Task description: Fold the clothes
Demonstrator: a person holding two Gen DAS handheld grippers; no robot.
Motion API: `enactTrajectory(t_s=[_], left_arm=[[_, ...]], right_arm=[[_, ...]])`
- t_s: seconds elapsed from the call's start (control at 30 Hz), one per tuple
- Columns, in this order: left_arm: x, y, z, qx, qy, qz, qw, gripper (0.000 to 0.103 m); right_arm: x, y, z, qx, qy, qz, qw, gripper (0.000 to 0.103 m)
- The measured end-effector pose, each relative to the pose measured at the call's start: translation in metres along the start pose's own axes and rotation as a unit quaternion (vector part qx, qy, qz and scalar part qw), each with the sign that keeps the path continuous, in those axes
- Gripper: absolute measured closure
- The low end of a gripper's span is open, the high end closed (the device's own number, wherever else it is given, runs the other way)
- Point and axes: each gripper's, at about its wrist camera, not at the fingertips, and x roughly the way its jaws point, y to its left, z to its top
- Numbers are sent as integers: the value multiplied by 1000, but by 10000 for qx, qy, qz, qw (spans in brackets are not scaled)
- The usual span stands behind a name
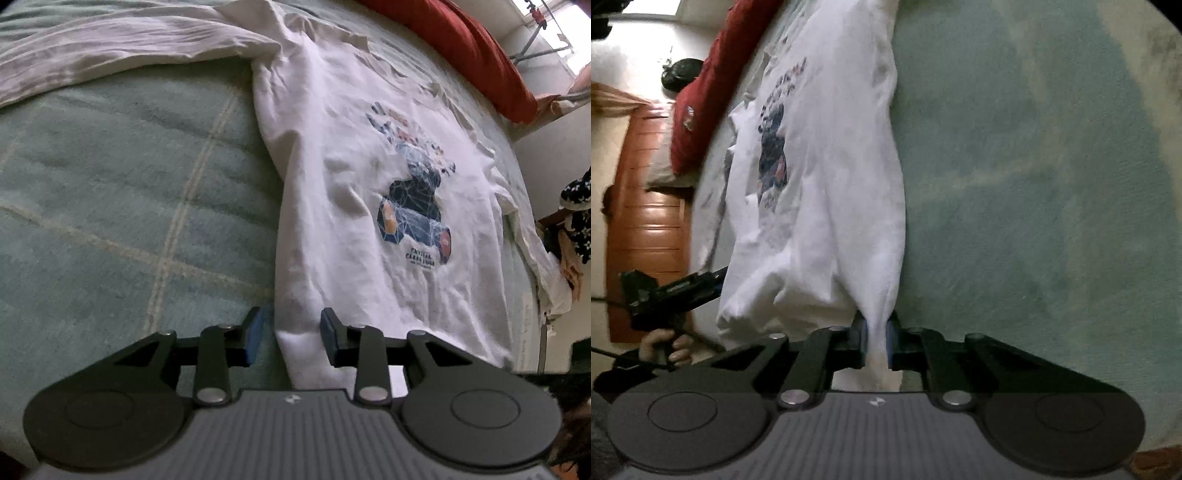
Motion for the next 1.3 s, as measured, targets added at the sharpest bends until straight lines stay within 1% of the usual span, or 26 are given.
enactTrajectory(t_s=[0.03, 0.13, 0.17, 0.23, 0.27, 0.37, 0.43, 0.47, 0.53, 0.6, 0.7, 0.83, 0.9, 0.93, 1.0, 1.03, 1.1, 1.13, 1.17, 1.2, 1.27, 1.3], left_arm=[[-1, -1, -1, 35, 8, 15, 10000, 65], [-4, -3, -5, 166, 31, 39, 9999, 63], [-4, -4, -7, 229, 42, 61, 9997, 63], [-5, -6, -9, 352, 32, 99, 9993, 63], [-6, -7, -10, 408, 27, 99, 9991, 63], [-11, -6, -15, 497, 12, 49, 9988, 63], [-14, -2, -19, 486, -12, 77, 9988, 62], [-15, 0, -22, 470, -15, 96, 9988, 62], [-18, 4, -26, 421, -3, 101, 9991, 62], [-23, 8, -30, 393, -44, 80, 9992, 62], [-32, 15, -35, 416, -103, 180, 9989, 62], [-43, 27, -43, 340, -195, 272, 9989, 62], [-47, 33, -47, 287, -233, 318, 9988, 62], [-49, 35, -49, 260, -249, 339, 9988, 62], [-50, 41, -52, 168, -287, 356, 9988, 62], [-51, 43, -54, 107, -306, 368, 9988, 62], [-52, 45, -56, 30, -340, 314, 9989, 62], [-53, 45, -57, 25, -353, 275, 9990, 62], [-53, 44, -57, 48, -360, 226, 9991, 62], [-52, 41, -57, 96, -353, 134, 9992, 62], [-50, 37, -57, 197, -336, -59, 9992, 62], [-47, 34, -57, 227, -319, -165, 9991, 62]], right_arm=[[-4, 2, 3, -100, 30, -151, 9998, 92], [-15, 10, 10, -399, 118, -603, 9973, 91], [-19, 12, 13, -499, 148, -754, 9958, 85], [-25, 19, 18, -749, 206, -1070, 9912, 78], [-28, 28, 19, -985, 200, -1232, 9873, 71], [-40, 58, 20, -1613, -16, -1509, 9753, 66], [-47, 83, 24, -1963, -217, -1446, 9696, 64], [-47, 95, 25, -2173, -263, -1313, 9669, 62], [-35, 122, 29, -2623, -188, -971, 9599, 61], [-8, 147, 29, -3078, 33, -676, 9490, 61], [38, 179, 27, -3628, 371, -294, 9307, 61], [100, 217, 11, -4168, 853, 24, 9050, 61], [121, 234, 1, -4437, 1084, 91, 8895, 61], [128, 241, -3, -4574, 1108, 63, 8823, 60], [138, 253, -10, -4759, 1126, -47, 8722, 44], [143, 257, -13, -4827, 1141, -109, 8683, 42], [153, 266, -19, -4976, 1160, -263, 8592, 42], [156, 267, -22, -5088, 1115, -451, 8525, 43], [158, 267, -24, -5181, 1046, -686, 8461, 50], [157, 265, -23, -5193, 1021, -850, 8442, 53], [151, 256, -18, -5064, 994, -1062, 8500, 53], [148, 249, -15, -5026, 994, -1208, 8502, 53]])
